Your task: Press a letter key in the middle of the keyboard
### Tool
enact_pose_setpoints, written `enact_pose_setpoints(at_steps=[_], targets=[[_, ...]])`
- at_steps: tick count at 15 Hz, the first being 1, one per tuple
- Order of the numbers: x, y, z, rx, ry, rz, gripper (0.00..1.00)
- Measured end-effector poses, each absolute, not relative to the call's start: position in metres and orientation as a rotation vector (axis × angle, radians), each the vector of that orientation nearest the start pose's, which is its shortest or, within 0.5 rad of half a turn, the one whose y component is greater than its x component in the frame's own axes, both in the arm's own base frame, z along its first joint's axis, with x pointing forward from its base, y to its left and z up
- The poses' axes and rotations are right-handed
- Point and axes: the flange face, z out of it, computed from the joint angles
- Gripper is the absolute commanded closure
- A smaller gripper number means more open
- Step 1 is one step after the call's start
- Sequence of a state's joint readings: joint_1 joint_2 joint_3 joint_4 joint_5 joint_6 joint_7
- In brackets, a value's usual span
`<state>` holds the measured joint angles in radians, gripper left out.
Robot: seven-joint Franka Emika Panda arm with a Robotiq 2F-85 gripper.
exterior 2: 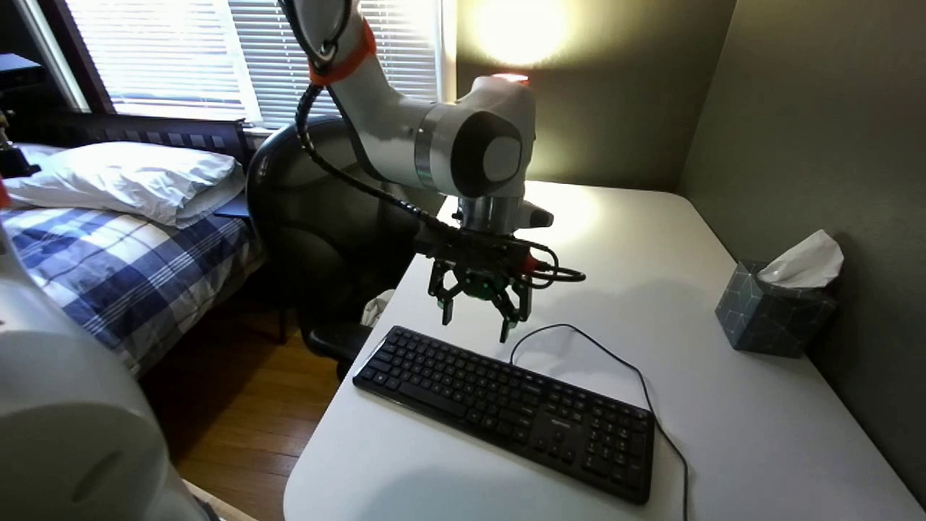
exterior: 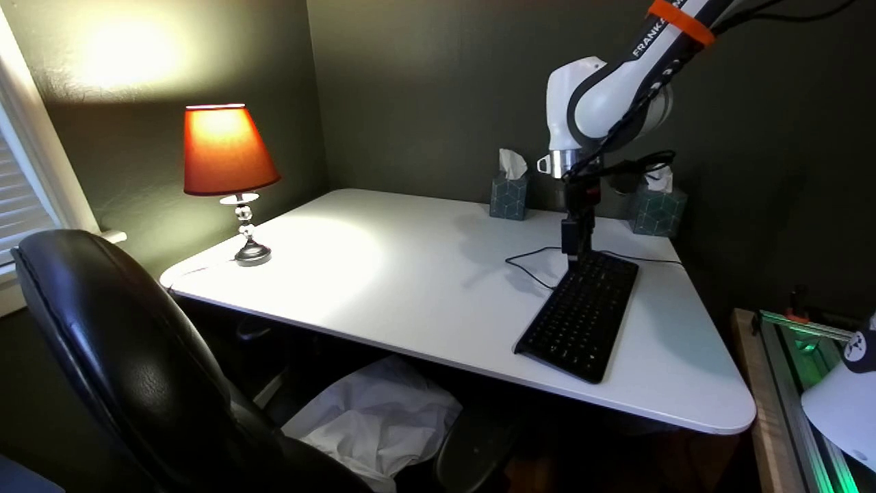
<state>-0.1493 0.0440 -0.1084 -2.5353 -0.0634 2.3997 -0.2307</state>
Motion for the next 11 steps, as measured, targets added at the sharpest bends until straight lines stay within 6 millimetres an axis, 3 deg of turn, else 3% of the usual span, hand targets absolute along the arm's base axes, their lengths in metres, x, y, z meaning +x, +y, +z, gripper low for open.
enact_pose_setpoints(at_steps=[7, 11], targets=[[0.413, -0.107, 0.293, -3.125, 0.088, 0.262, 0.00], [0.408, -0.105, 0.295, -3.124, 0.100, 0.259, 0.00]])
